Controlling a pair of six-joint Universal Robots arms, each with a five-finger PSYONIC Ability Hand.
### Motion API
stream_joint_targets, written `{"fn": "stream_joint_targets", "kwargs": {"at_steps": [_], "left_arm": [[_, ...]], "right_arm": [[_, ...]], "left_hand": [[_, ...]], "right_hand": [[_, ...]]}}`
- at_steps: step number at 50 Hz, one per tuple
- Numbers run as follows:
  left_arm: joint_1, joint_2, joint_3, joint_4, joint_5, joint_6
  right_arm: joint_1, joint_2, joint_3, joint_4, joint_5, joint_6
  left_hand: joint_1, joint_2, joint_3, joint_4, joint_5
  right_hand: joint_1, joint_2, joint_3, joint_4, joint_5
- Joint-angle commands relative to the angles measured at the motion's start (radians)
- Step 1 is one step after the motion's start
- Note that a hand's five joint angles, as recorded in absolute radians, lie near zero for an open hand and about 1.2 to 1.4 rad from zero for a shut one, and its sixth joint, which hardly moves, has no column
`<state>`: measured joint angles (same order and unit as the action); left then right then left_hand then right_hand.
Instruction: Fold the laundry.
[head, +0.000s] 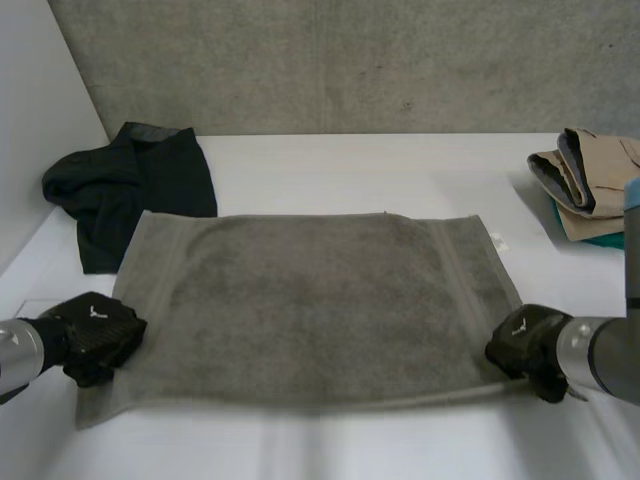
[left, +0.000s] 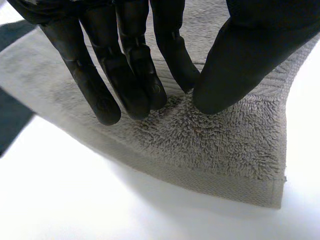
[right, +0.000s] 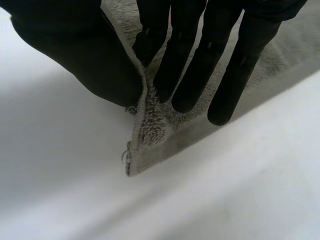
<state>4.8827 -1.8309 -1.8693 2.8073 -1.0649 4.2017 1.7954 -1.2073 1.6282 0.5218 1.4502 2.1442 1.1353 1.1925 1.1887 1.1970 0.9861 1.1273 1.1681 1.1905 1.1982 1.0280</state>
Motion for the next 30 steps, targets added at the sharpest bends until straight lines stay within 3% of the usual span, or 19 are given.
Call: {"fn": "stream_joint_targets", "kwargs": {"at_steps": [1,7,13,19,25,26,27,28,29,30], "left_arm": [[-0.047,-0.062,0.103,0.033,-0.016,0.005],[-0.132,-0.155,0.297,0.135,-0.087,-0.167],[-0.232,-0.307,0.539,0.290,-0.226,-0.351],[-0.311,-0.497,0.781,0.377,-0.334,-0.368],[-0.345,-0.669,0.987,0.370,-0.363,-0.332],[-0.351,-0.704,1.030,0.370,-0.375,-0.321],[-0.354,-0.718,1.047,0.371,-0.382,-0.316],[-0.357,-0.729,1.061,0.374,-0.386,-0.312],[-0.361,-0.737,1.068,0.379,-0.394,-0.307],[-0.368,-0.742,1.075,0.389,-0.408,-0.298]], "right_arm": [[0.007,0.017,-0.048,-0.084,-0.040,-0.012],[0.045,0.112,-0.214,-0.258,-0.031,0.137],[0.074,0.273,-0.402,-0.448,0.021,0.206],[0.091,0.455,-0.595,-0.626,0.062,0.198],[0.099,0.615,-0.751,-0.717,0.070,0.171],[0.105,0.653,-0.790,-0.726,0.070,0.165],[0.110,0.670,-0.807,-0.730,0.071,0.163],[0.114,0.686,-0.823,-0.733,0.076,0.163],[0.116,0.699,-0.833,-0.740,0.084,0.161],[0.122,0.722,-0.853,-0.758,0.100,0.158]], "left_hand": [[0.261,0.204,0.208,0.199,0.236],[0.261,0.204,0.208,0.199,0.236],[0.261,0.204,0.208,0.199,0.236],[0.261,0.204,0.208,0.199,0.236],[0.261,0.204,0.208,0.199,0.236],[0.261,0.204,0.208,0.199,0.236],[0.261,0.204,0.208,0.199,0.236],[0.203,0.146,0.150,0.141,0.178],[-0.225,-0.282,-0.278,-0.286,-0.250],[-0.956,-1.013,-1.009,-1.017,-0.981]], "right_hand": [[0.269,0.228,0.206,0.198,0.194],[0.269,0.228,0.206,0.198,0.194],[0.269,0.228,0.206,0.198,0.194],[0.269,0.228,0.206,0.198,0.194],[0.269,0.228,0.206,0.198,0.194],[0.187,0.146,0.124,0.116,0.112],[-0.142,-0.183,-0.205,-0.213,-0.217],[-0.544,-0.584,-0.607,-0.614,-0.619],[-0.953,-0.994,-1.016,-1.024,-1.028],[-0.948,-0.989,-1.012,-1.019,-1.024]]}}
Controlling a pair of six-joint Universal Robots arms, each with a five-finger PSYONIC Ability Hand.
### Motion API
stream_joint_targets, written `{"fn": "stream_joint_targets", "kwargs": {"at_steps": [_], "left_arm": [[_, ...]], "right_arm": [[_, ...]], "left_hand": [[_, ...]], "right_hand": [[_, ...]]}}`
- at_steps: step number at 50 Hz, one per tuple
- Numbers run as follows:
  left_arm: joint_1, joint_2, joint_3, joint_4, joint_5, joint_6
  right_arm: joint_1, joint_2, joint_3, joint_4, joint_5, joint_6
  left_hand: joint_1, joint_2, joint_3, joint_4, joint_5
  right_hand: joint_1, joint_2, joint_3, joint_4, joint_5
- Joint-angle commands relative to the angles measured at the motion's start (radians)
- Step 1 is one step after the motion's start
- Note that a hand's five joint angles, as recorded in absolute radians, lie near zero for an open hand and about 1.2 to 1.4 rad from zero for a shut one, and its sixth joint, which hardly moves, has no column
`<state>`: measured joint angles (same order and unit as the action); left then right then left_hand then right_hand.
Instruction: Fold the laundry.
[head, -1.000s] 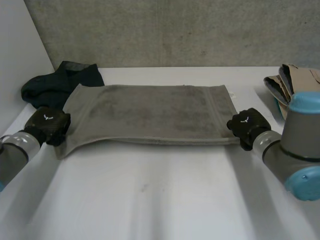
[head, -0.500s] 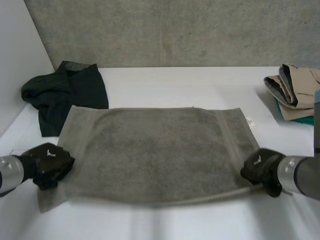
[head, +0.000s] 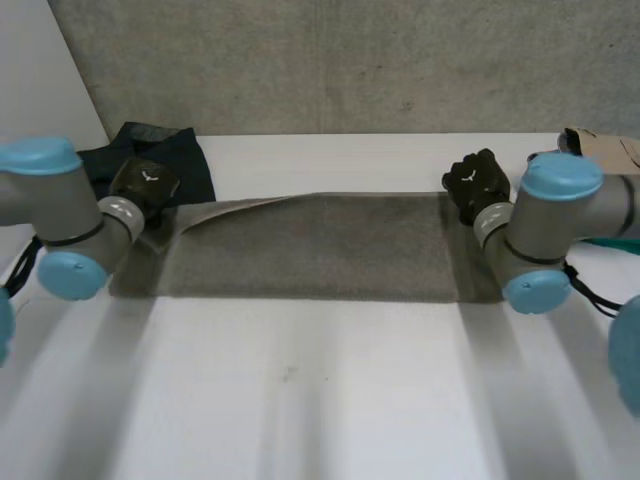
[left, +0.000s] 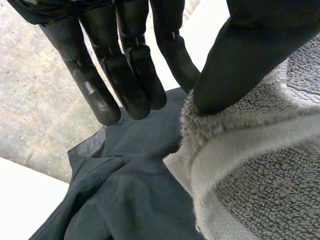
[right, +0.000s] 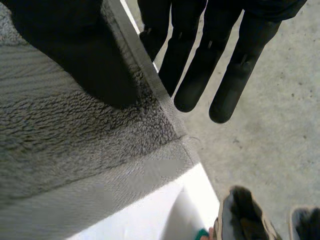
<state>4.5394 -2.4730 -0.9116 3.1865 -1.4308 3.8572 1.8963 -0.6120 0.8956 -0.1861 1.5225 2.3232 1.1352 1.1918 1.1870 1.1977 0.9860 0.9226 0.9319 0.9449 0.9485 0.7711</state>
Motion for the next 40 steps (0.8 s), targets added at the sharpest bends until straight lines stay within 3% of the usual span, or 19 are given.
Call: {"fn": "stream_joint_targets", "kwargs": {"at_steps": [1,10,18,25,35,40], "left_arm": [[-0.031,-0.098,0.114,0.018,-0.049,0.048],[-0.042,0.057,-0.074,0.161,-0.050,0.039],[0.003,0.221,-0.343,0.176,0.079,0.047],[0.043,0.149,-0.345,0.226,0.178,0.054],[0.046,-0.066,-0.047,0.265,0.101,0.039],[0.064,-0.187,0.187,0.257,-0.066,-0.016]], "right_arm": [[0.024,0.135,-0.127,-0.061,0.036,-0.022],[0.024,0.054,-0.052,-0.116,0.070,0.039],[0.003,-0.127,0.144,0.020,0.006,0.128],[-0.005,-0.190,0.281,0.073,-0.036,0.124],[-0.020,-0.192,0.315,0.076,-0.033,0.119],[-0.023,-0.209,0.339,0.073,-0.027,0.136]], "left_hand": [[-0.961,-1.017,-1.013,-1.023,-0.986],[-0.961,-1.017,-1.013,-1.023,-0.986],[-0.961,-1.017,-1.013,-1.023,-0.986],[-0.961,-1.017,-1.013,-1.023,-0.986],[-0.961,-1.017,-1.013,-1.023,-0.986],[-0.961,-1.017,-1.013,-1.023,-0.986]], "right_hand": [[-0.748,-0.757,-0.770,-0.774,-0.771],[-0.748,-0.757,-0.770,-0.774,-0.771],[-0.748,-0.757,-0.770,-0.774,-0.771],[-0.748,-0.757,-0.770,-0.774,-0.771],[-0.748,-0.757,-0.770,-0.774,-0.771],[-0.748,-0.757,-0.770,-0.774,-0.771]]}}
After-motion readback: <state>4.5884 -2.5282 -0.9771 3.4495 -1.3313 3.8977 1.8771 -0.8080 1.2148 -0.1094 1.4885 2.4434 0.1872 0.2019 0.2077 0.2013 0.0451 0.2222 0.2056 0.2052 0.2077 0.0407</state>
